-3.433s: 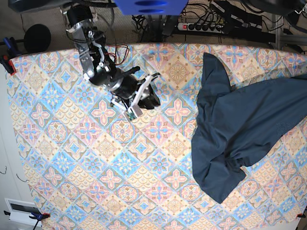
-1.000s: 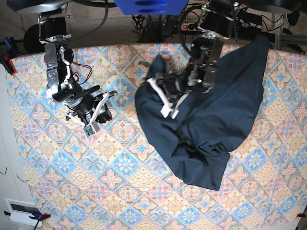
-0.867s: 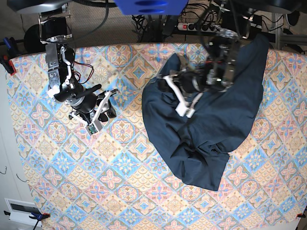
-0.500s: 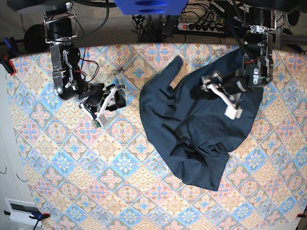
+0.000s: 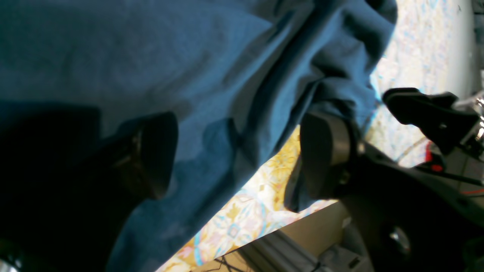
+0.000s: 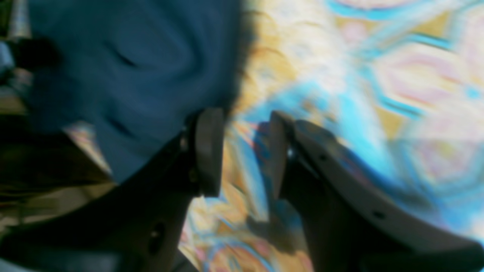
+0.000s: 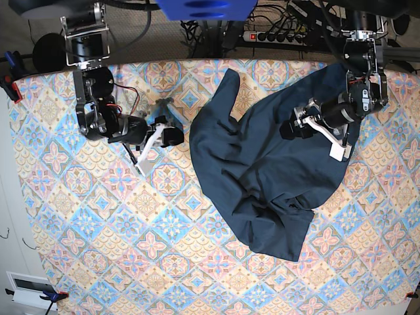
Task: Layout the t-shirt on the table in an organized manner, then fold the t-shirt properly
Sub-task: 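Grasp a shirt edge with the right gripper and pull it outward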
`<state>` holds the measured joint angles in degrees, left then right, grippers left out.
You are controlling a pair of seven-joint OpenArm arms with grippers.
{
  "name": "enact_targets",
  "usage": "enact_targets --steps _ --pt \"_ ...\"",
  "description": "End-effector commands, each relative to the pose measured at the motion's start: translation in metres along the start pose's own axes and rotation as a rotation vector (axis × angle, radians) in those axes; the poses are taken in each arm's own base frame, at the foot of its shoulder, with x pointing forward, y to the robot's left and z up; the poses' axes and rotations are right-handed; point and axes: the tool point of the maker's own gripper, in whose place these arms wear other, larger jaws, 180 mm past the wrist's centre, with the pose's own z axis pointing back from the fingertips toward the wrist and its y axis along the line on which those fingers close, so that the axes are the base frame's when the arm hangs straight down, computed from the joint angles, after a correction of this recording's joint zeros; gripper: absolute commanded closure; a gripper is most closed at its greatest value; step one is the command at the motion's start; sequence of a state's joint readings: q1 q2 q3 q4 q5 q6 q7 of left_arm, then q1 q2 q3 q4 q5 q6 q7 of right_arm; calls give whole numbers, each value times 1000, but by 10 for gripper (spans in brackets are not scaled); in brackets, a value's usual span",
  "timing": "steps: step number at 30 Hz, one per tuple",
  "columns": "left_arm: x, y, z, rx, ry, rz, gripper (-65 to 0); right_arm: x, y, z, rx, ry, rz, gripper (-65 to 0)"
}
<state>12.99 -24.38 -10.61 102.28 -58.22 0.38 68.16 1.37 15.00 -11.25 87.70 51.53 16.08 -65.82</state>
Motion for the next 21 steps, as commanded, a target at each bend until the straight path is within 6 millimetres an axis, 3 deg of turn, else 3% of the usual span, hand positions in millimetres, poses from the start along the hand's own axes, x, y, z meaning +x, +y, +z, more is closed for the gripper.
enact_targets --steps 1,8,19,21 --pt "13 -1 7 0 -24 -36 -503 10 2 2 10 -22 7 -203" --pt "18 5 13 23 -25 -57 -503 23 24 -18 56 34 88 -203" --pt "14 14 15 60 -15 -69 -503 -10 18 -41 65 137 17 -197" --pt "14 17 15 76 -15 -77 -503 -13 14 -42 59 143 1 -155"
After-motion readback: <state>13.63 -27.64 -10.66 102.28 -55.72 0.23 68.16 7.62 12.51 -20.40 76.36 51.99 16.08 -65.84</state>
